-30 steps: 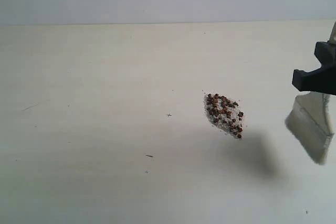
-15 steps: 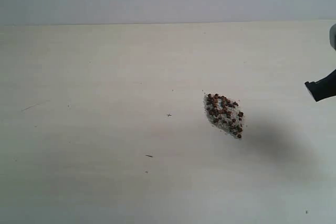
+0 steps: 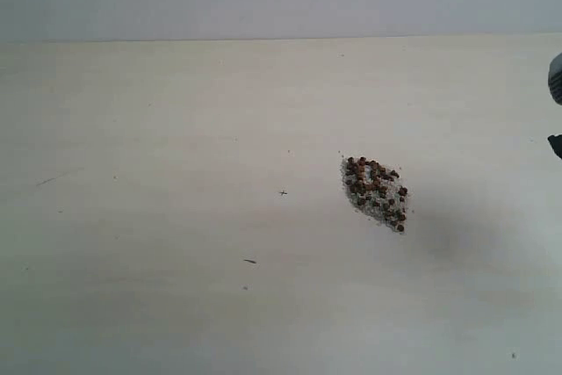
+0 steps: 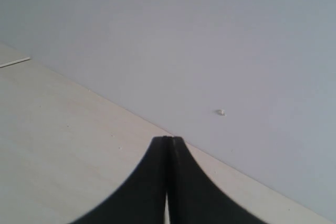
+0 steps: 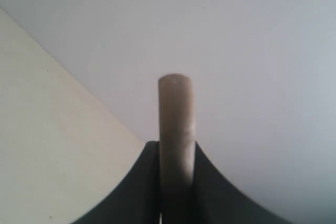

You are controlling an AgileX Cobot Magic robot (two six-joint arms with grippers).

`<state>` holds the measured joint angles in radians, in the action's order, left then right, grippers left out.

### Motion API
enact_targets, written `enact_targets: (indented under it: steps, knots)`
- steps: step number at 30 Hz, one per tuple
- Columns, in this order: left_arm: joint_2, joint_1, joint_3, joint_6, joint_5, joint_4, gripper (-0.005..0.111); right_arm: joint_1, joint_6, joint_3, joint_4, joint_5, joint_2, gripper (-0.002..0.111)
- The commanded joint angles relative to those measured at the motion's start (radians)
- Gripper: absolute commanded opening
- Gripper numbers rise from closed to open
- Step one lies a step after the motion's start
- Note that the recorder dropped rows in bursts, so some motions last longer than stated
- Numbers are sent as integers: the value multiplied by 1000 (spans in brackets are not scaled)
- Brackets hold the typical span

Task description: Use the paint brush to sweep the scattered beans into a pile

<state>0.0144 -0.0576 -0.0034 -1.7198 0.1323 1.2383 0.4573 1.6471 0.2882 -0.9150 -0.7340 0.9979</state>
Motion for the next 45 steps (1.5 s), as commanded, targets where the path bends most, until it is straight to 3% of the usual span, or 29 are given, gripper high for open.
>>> enact_targets:
  steps: [1,6,9,13,20,24,26,31,40,45]
  knots:
    - [-7,1,3,1,2,8,0,-8,31,-1,23,31,-8,0]
    - [-7,1,3,1,2,8,0,-106,-40,-1,87,217,-6,0]
    - [-7,1,3,1,2,8,0,-179,-190,-1,240,256,-6,0]
    - [-7,1,3,1,2,8,0,-238,-518,-1,591,340,-6,0]
    - [-7,1,3,1,2,8,0,-257,-1122,-3,1175,338,-6,0]
    - [-7,1,3,1,2,8,0,-257,-1554,-3,1621,211,-6,0]
    - [-7,1,3,1,2,8,0,-257,-1674,-3,1745,123,-6,0]
    - [-7,1,3,1,2,8,0,-257,-1721,-3,1796,13,-6,0]
    - [-7,1,3,1,2,8,0,-257,-1800,-3,1957,23,51,0]
    - [-7,1,3,1,2,8,0,-351,-1780,-3,1960,22,86,0]
